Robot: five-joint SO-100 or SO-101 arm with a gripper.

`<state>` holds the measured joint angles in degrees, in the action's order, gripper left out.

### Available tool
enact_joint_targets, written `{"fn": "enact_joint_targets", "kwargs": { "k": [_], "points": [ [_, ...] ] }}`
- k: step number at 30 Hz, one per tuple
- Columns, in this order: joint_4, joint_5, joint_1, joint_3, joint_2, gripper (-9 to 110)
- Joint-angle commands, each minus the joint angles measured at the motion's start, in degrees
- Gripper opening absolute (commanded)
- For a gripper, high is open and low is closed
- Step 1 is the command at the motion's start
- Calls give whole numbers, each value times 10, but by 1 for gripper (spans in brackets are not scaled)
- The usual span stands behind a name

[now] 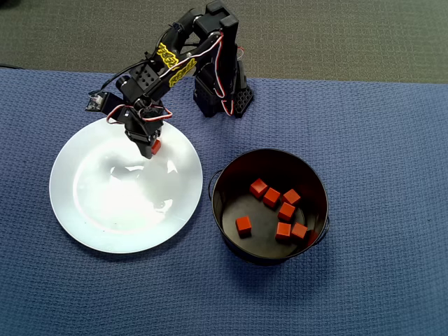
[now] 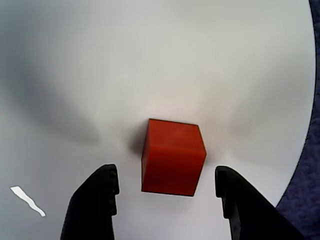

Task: Pick up the red cubes from the white plate and place them in the black recipient

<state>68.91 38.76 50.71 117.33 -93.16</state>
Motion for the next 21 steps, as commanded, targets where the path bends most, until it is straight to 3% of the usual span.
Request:
{"fn": "enact_joint_targets", "kwargs": {
  "k": [1,11,16,21],
  "points": [
    [-14,25,15,0,-3,15],
    [-24,36,13,16,-4,9],
    [-30,32,13,16,-4,0],
    [-24,9,3,4,-15,0]
  ]
}}
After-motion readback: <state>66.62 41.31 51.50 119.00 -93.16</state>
